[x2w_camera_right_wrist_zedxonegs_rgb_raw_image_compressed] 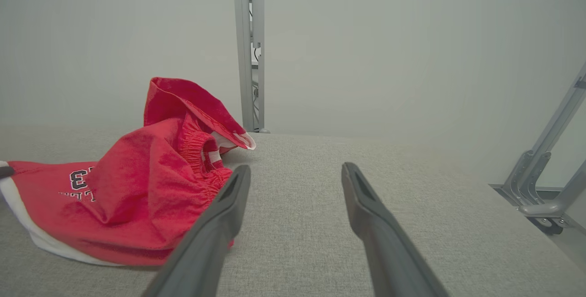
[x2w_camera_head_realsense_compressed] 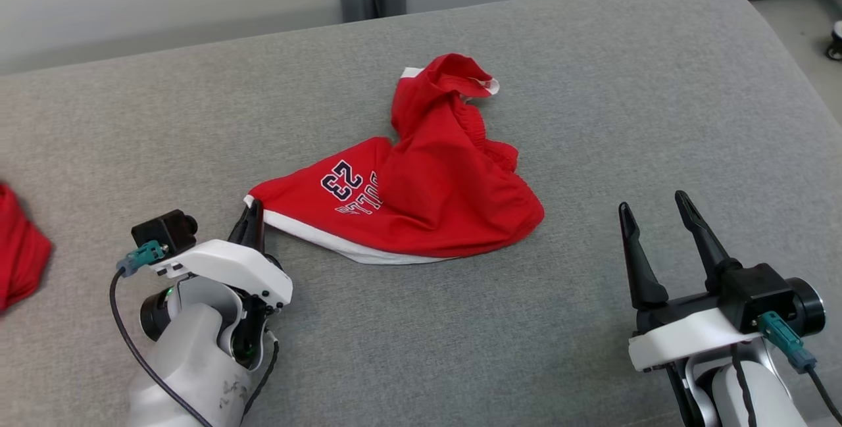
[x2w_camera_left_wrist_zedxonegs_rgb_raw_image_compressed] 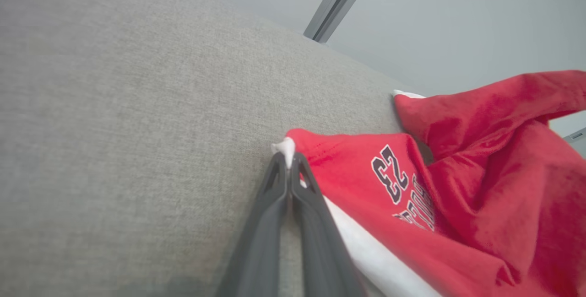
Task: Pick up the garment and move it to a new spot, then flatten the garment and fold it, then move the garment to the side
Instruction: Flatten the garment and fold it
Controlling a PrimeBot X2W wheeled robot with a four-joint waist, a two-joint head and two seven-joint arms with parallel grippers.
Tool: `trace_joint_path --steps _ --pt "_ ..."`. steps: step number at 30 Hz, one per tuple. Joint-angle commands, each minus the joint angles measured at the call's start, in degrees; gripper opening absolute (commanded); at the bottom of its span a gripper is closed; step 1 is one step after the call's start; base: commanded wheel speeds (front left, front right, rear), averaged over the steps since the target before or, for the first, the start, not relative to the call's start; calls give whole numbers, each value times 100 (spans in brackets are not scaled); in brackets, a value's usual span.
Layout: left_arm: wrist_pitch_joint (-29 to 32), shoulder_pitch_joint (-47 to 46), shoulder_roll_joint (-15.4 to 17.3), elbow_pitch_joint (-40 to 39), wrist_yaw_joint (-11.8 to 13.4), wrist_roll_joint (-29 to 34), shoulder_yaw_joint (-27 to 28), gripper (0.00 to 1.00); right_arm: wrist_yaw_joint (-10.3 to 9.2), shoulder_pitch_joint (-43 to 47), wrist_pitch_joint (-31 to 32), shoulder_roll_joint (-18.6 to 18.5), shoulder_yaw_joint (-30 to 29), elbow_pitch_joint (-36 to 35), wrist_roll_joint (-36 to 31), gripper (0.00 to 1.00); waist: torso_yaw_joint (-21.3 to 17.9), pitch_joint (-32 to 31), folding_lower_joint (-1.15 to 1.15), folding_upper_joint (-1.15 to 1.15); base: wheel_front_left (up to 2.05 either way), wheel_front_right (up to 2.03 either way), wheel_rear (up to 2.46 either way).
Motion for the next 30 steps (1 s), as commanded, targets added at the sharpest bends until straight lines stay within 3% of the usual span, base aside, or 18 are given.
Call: trace_joint_path --steps 1,14,20,30 --pt "-41 42 31 -35 -39 -16 -29 0 1 -62 -29 -25 -20 17 -22 100 71 -32 0 0 0 0 0" --pt "-219 776 33 -1023 169 -204 -280 0 1 -35 -29 -116 90 295 -50 100 515 -236 0 0 0 0 0" --pt "-218 1199 31 -1719 392 -161 -300 0 1 -228 -20 -388 249 867 -76 100 749 -251 0 0 0 0 0" --pt "-218 1391 32 -2032 511 -168 -435 0 1 -692 -20 -1017 1175 1911 11 100 951 -184 0 0 0 0 0"
